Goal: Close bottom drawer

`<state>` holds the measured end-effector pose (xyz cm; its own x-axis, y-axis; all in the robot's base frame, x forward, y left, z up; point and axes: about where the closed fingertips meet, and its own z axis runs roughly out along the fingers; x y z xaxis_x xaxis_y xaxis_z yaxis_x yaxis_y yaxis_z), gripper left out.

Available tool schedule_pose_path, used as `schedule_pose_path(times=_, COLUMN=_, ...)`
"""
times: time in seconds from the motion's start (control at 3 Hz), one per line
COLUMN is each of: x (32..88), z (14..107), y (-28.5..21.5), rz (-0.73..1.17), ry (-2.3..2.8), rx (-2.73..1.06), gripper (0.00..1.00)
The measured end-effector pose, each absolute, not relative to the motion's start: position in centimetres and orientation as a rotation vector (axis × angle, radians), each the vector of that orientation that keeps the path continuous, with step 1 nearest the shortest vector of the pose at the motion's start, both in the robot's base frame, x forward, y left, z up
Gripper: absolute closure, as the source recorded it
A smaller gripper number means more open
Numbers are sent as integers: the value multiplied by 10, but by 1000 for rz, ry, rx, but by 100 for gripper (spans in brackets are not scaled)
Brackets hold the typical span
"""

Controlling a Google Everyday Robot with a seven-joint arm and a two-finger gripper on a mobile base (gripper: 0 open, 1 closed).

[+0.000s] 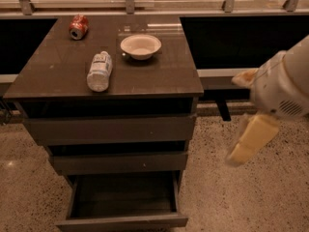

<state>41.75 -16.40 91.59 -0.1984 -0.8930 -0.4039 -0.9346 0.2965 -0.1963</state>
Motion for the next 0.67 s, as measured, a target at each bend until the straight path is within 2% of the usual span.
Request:
schedule_pose_path(times=0.33, x=396, z=843, y=-126, rz=349, ry=2017, rx=-1605, gripper=0)
schedule_pose_path(times=0.67, x=383, z=823, y=-119, rz=387, ry=1982, rx=-1559, gripper=0)
